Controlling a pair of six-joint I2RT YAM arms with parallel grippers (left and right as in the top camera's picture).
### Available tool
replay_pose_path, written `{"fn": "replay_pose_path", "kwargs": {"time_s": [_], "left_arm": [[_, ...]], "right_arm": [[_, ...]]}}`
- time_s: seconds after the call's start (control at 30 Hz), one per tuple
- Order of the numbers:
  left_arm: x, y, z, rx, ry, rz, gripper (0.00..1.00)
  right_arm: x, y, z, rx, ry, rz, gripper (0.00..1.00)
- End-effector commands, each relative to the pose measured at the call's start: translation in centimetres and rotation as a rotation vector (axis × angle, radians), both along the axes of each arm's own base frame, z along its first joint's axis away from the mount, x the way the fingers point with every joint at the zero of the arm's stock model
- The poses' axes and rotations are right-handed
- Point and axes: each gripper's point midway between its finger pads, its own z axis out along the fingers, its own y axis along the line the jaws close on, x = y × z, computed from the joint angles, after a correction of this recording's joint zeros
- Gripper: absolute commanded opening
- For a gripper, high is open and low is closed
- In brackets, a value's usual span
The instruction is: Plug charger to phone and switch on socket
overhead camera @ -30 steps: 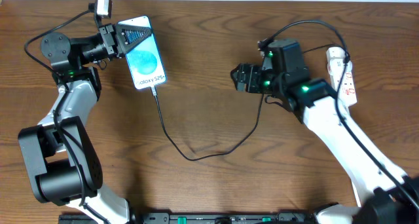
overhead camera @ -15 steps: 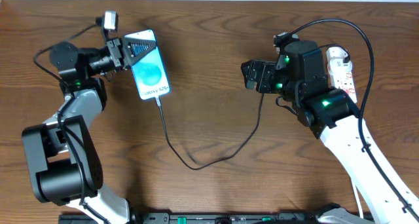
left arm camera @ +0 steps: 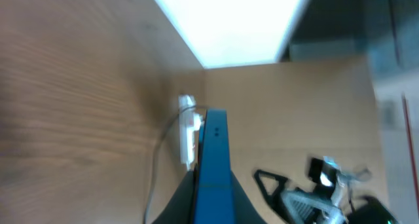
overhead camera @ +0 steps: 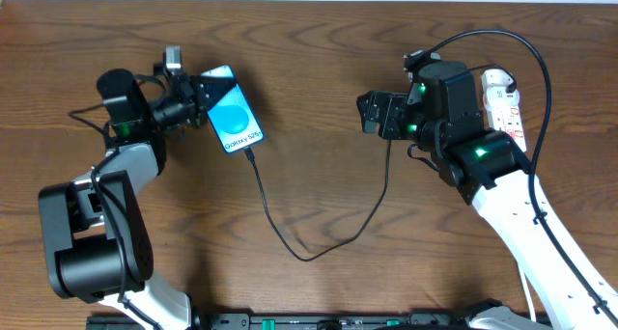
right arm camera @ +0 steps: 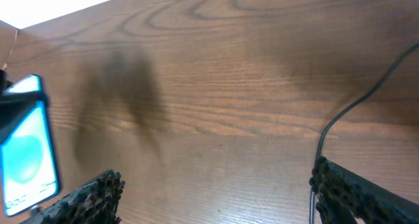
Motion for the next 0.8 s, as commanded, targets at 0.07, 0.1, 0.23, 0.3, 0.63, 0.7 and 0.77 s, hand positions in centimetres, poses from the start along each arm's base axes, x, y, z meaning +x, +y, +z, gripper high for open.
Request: {"fn": "replay_pose_path", "kwargs": {"time_s": [0.07, 0.1, 0.23, 0.3, 0.63, 0.7, 0.77], "left_arm": [[0.8, 1.6, -4.0, 0.154, 0.069, 0.127, 0.07], [0.7, 1.7, -4.5, 0.170, 0.079, 0.129, 0.07], [0.2, 1.6, -5.3, 0.225, 0.051, 0.107, 0.07], [0.0, 1.6, -5.6, 0.251, 0.029, 0.095, 0.07], [-1.8, 4.8, -12.2, 0.477, 0.313, 0.239, 0.07], [-2.1, 4.9, -12.6, 0.499, 0.324, 0.233, 0.07], [-2.3, 4.9, -12.8, 0.509, 0.320, 0.222, 0.08]], "right_arm": [[-0.2, -0.4, 0.0, -0.024, 0.001, 0.000, 0.91], [-0.2, -0.4, -0.1, -0.028, 0.003, 0.004, 0.91], [-0.4, -0.5, -0.3, -0.040, 0.010, 0.009, 0.91], [-0.4, -0.5, -0.3, -0.039, 0.010, 0.009, 0.91], [-0.4, -0.6, -0.3, -0.041, 0.010, 0.007, 0.92], [-0.4, -0.6, -0.3, -0.041, 0.009, 0.007, 0.91], [-0.3, -0.6, -0.3, -0.044, 0.008, 0.004, 0.91]]}}
